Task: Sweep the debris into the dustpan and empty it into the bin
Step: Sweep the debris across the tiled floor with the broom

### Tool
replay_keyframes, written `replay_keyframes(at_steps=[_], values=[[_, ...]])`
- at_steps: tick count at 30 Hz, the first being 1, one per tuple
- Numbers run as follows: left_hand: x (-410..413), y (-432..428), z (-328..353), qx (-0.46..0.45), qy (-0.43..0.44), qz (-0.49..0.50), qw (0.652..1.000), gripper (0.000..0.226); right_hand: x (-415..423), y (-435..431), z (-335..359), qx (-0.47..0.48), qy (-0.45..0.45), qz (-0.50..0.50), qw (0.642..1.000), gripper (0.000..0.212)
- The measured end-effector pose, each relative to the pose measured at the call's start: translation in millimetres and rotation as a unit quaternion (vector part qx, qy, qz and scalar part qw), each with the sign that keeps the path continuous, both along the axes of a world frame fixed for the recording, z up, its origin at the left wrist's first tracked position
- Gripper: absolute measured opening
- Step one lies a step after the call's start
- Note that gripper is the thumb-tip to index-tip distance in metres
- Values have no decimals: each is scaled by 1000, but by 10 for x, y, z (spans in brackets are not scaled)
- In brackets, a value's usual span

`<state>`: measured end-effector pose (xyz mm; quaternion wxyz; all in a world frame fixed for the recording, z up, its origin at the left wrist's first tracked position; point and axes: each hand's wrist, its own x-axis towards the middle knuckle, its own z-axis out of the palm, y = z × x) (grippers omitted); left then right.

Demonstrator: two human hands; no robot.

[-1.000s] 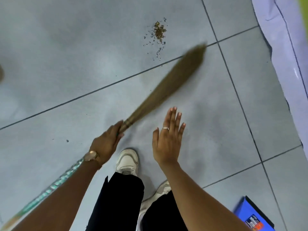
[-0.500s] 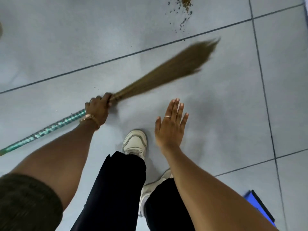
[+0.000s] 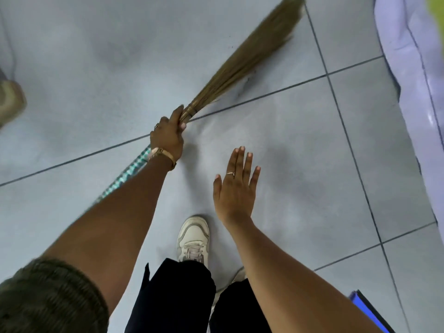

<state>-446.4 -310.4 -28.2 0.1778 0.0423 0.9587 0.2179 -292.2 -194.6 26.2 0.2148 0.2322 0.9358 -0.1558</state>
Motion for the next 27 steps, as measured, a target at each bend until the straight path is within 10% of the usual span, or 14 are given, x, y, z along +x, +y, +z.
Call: replay_keyframes(at_steps=[11, 27], values=[[267, -438, -414, -41, -62, 281, 957, 67, 169, 3, -183, -57, 8, -30, 998, 70], [-304, 379, -782, 0, -117, 89, 989, 54, 43, 410, -556, -24, -5, -44, 999, 69]])
